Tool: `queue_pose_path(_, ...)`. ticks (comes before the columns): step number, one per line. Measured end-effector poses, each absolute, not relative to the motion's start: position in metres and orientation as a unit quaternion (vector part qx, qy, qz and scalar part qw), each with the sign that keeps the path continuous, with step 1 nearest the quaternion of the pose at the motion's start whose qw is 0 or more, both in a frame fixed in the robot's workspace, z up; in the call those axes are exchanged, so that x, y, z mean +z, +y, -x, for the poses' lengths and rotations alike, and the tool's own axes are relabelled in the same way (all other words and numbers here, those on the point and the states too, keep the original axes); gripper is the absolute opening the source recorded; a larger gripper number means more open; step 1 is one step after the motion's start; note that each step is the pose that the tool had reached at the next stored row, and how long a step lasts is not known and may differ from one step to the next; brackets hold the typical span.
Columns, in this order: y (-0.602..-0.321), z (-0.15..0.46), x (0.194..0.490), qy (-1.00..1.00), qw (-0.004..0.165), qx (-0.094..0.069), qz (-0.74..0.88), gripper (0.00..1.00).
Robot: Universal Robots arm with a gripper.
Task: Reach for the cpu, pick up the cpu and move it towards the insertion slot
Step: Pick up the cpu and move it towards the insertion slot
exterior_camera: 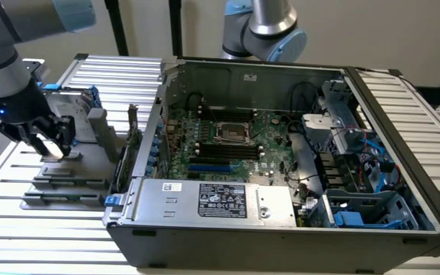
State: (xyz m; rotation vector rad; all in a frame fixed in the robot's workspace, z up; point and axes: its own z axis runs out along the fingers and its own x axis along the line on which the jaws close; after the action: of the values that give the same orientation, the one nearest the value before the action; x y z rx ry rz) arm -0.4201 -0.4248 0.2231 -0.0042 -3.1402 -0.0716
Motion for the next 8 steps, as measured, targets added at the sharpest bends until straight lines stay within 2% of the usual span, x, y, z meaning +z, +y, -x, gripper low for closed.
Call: queue_pose_path(8, -0.425, 0.415, 0.260, -1.000, 0.000, -0.023, -0.006, 0.54)
